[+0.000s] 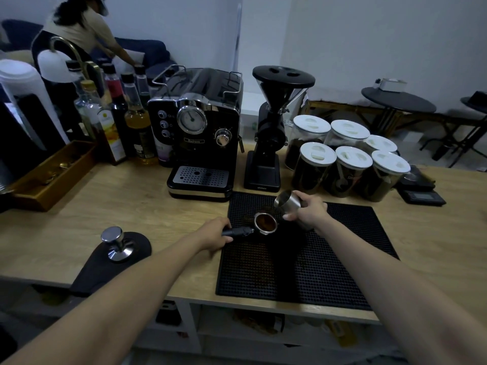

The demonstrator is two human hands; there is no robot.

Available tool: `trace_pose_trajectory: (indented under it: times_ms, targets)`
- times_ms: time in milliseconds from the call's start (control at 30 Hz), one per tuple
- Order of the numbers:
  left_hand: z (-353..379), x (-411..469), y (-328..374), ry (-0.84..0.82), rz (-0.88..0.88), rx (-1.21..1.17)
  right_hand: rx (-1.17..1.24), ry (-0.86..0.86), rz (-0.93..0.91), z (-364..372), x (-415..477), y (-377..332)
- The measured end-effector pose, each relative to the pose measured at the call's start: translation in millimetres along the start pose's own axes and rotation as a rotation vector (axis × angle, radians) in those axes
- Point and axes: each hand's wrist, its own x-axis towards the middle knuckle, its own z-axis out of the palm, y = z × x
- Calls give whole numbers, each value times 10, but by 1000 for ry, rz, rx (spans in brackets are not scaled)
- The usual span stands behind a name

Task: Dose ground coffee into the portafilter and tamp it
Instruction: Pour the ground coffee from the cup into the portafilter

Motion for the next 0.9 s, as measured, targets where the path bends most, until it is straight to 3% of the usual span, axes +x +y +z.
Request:
trace_pose_trajectory:
  times_ms: [300,900]
  targets:
    - [-11,22,3,50,41,-35,-97,18,-29,9,35,-1]
    - [-14,45,3,-1,-4,-1,-214,10,-55,-4,113,-13]
